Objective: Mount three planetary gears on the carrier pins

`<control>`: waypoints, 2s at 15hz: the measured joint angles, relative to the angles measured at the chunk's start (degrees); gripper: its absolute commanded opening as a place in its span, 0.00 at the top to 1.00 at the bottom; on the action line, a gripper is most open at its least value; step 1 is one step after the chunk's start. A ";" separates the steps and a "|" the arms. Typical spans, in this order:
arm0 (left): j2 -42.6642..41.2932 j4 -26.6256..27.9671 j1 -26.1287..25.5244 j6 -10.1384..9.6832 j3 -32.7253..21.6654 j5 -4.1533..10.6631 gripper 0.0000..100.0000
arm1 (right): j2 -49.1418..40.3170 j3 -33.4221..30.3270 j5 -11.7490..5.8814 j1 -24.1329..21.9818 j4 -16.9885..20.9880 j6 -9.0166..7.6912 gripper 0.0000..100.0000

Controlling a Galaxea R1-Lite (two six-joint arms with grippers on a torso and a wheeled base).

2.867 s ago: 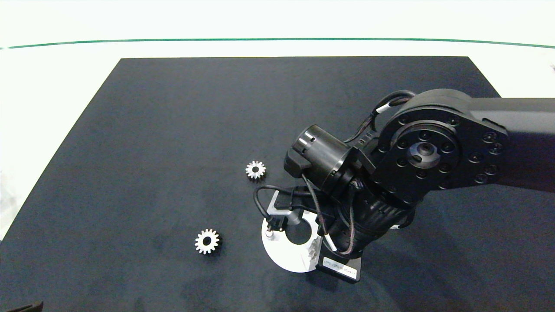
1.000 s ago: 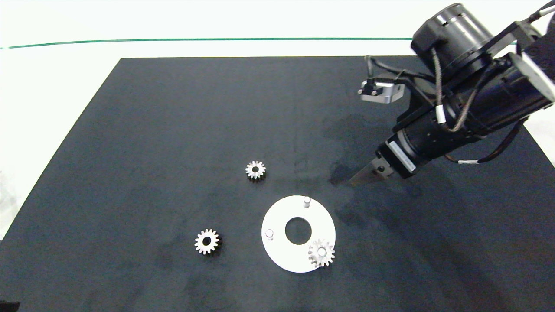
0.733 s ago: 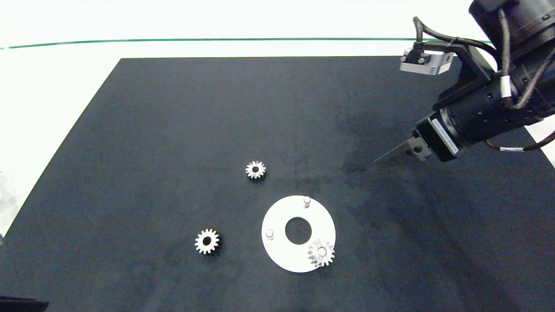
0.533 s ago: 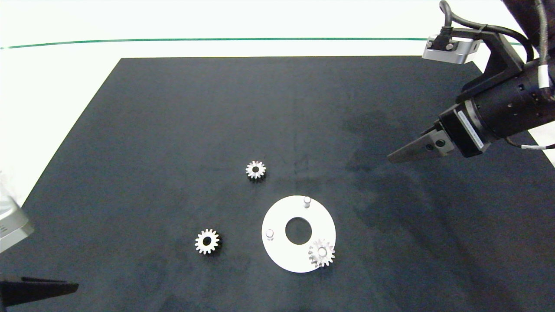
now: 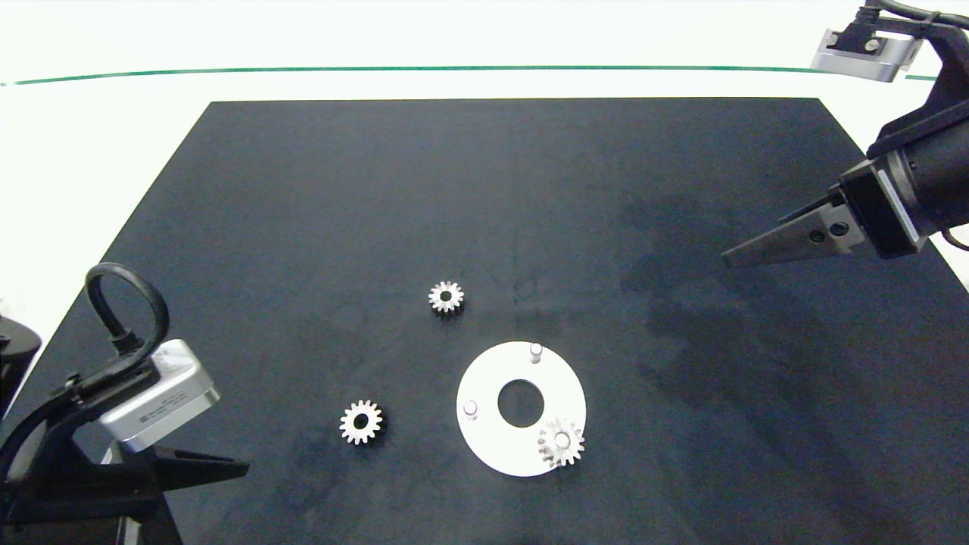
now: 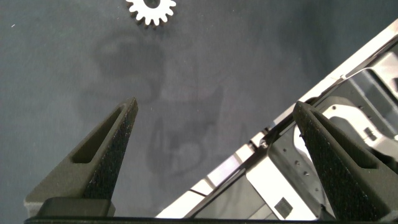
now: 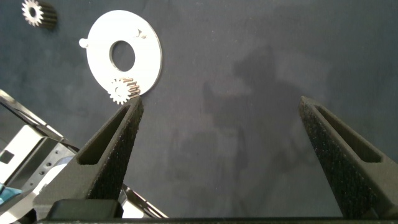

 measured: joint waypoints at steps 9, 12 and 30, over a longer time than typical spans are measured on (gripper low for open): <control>10.31 -10.75 -0.11 6.56 1.05 9.06 0.00 | -2.91 1.71 2.07 -2.45 0.04 -0.61 0.00; 12.65 -11.63 -0.20 6.01 1.27 9.11 0.00 | -3.55 2.29 2.33 -3.08 0.00 -0.78 0.00; 22.42 -27.11 -1.35 6.70 4.00 10.65 0.04 | -4.33 3.61 5.41 -6.53 0.04 -1.69 0.00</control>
